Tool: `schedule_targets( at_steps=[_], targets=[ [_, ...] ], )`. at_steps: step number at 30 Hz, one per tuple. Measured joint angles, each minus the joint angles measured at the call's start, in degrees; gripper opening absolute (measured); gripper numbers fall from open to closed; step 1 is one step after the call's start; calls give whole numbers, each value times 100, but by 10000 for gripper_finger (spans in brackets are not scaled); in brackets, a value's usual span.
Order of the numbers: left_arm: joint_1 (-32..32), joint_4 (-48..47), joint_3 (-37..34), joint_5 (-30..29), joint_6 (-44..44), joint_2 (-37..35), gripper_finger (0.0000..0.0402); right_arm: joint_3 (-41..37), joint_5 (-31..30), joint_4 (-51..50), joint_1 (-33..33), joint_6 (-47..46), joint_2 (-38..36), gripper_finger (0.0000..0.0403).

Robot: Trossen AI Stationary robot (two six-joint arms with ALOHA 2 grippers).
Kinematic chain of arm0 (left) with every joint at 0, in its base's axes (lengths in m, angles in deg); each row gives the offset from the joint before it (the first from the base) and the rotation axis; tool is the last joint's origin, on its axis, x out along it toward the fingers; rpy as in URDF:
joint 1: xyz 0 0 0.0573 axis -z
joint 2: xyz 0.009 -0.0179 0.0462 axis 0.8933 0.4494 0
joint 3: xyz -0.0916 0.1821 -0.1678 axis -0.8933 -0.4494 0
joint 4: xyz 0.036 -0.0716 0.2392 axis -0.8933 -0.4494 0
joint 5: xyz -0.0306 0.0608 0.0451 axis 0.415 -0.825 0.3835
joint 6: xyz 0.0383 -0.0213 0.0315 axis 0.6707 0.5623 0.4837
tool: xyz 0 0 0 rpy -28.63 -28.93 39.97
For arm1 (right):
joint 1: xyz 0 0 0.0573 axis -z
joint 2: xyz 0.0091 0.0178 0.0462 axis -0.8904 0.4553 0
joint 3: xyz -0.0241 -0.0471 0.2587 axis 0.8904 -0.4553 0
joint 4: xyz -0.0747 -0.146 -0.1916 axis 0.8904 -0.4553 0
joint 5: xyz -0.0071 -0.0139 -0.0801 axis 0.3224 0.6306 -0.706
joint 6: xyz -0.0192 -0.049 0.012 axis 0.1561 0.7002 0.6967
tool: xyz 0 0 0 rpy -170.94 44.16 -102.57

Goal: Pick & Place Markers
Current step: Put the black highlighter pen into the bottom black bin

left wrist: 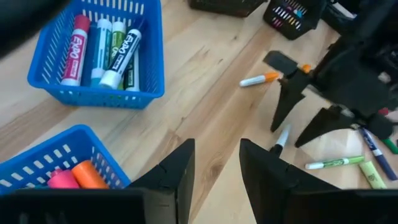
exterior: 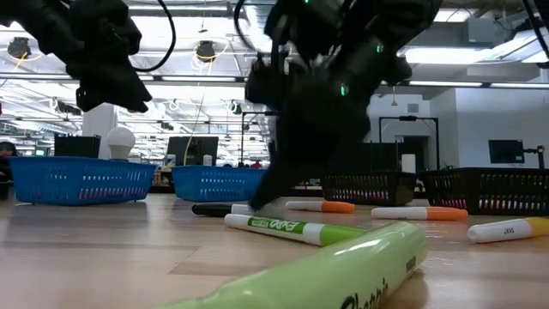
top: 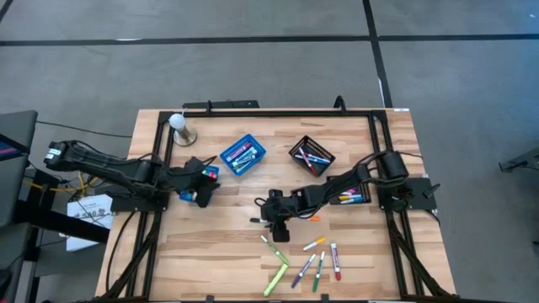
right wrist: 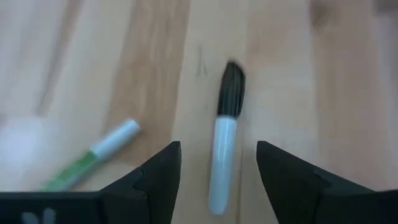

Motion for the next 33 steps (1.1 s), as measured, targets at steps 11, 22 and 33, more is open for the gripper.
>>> schedule_targets(
  at_steps=[11,22,33],
  targets=[
    [0,88,-59,-1,-38,53,121,7,-104,152,93,214,147,80],
    [0,101,-59,-1,-40,56,121,-22,-309,-1896,342,-658,-1474,18],
    [0,106,-59,-1,-42,56,121,-41,-1235,-6182,265,-2424,-3010,24]
  ],
)
